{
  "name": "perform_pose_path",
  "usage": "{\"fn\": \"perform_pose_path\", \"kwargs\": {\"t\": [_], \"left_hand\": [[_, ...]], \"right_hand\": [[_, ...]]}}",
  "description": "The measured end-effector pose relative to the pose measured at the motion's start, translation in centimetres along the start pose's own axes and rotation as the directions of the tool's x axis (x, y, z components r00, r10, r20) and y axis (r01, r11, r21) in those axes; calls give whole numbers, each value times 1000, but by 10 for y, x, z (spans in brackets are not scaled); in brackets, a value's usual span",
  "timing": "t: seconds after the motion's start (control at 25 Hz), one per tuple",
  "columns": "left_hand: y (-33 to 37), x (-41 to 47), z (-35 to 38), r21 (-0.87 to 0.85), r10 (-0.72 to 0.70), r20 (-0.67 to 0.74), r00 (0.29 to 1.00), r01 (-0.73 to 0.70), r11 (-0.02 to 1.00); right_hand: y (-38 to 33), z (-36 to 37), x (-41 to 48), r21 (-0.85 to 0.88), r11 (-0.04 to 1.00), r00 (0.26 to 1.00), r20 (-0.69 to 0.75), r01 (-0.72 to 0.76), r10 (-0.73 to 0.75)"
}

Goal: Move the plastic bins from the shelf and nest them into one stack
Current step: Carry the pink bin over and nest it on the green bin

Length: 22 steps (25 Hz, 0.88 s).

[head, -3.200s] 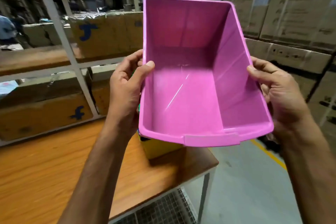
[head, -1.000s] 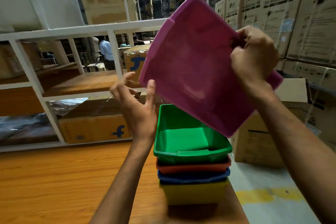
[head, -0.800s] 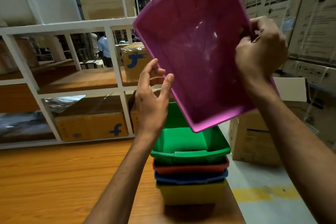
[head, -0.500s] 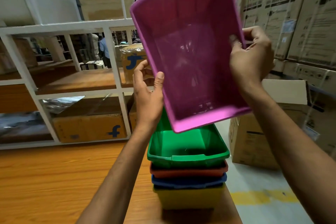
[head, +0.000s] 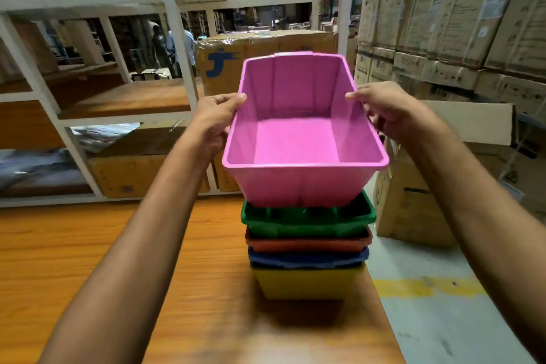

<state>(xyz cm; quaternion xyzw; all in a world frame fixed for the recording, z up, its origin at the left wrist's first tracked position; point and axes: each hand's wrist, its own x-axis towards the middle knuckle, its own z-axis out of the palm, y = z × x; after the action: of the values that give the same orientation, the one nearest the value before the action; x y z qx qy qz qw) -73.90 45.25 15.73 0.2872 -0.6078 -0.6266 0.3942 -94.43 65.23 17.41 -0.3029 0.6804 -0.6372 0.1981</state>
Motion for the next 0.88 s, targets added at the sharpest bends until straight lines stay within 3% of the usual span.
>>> {"fn": "perform_pose_path", "kwargs": {"t": [0.12, 0.28, 0.68, 0.88], "left_hand": [[-24, 8, -2, 40, -169, 28, 985, 168, 985], [-44, 4, 2, 61, -228, 14, 974, 227, 972], [-54, -12, 2, 75, -225, -27, 974, 227, 971], [-54, -21, 9, 87, -297, -54, 953, 301, 950]], "right_hand": [[18, -2, 4, 31, 977, 976, 51, -213, 211], [33, -8, 8, 59, 929, 930, 64, -366, 362], [49, -10, 2, 78, 927, 930, 52, -366, 363], [57, -4, -2, 128, 909, 918, 47, -396, 393]]}}
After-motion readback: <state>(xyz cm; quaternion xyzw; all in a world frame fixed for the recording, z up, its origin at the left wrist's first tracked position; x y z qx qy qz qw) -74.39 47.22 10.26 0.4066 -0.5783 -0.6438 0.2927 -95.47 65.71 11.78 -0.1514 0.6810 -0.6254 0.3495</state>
